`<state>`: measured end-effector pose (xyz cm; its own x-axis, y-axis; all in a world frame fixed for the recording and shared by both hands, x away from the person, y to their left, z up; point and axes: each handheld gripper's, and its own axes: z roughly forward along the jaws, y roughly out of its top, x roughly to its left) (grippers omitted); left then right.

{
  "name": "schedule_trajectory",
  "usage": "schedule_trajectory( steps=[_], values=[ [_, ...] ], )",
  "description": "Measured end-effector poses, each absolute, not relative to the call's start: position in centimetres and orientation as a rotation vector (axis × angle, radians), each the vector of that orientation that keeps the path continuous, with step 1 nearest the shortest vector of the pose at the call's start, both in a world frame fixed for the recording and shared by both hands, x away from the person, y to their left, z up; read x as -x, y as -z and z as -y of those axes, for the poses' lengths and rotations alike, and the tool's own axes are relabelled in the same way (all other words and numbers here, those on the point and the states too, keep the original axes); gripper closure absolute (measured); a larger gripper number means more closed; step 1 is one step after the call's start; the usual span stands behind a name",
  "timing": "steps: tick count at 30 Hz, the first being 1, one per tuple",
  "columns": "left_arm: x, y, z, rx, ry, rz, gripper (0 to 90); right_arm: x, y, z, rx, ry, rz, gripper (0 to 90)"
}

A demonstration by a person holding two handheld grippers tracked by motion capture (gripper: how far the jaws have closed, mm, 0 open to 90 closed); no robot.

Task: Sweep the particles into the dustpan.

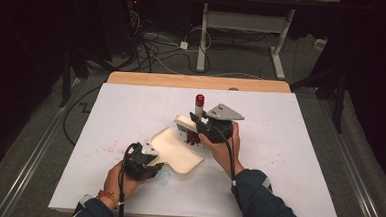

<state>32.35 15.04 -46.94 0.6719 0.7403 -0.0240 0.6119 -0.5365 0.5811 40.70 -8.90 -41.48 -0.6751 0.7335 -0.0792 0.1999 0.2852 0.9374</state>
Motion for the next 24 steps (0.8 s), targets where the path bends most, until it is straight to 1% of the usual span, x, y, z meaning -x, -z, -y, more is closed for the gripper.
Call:
schedule_trajectory(
  steps=[12,24],
  values=[
    [-33.3,47.4,-13.8,-2.332,-0.301,-1.067,63.7,-38.6,41.6,8.0,-0.828,-1.406,-2.049,69.6],
    [-33.4,47.3,-13.9,-2.340,-0.308,-1.050,63.7,-36.2,41.3,6.8,-0.788,-1.439,-2.081,69.9]
  ],
)
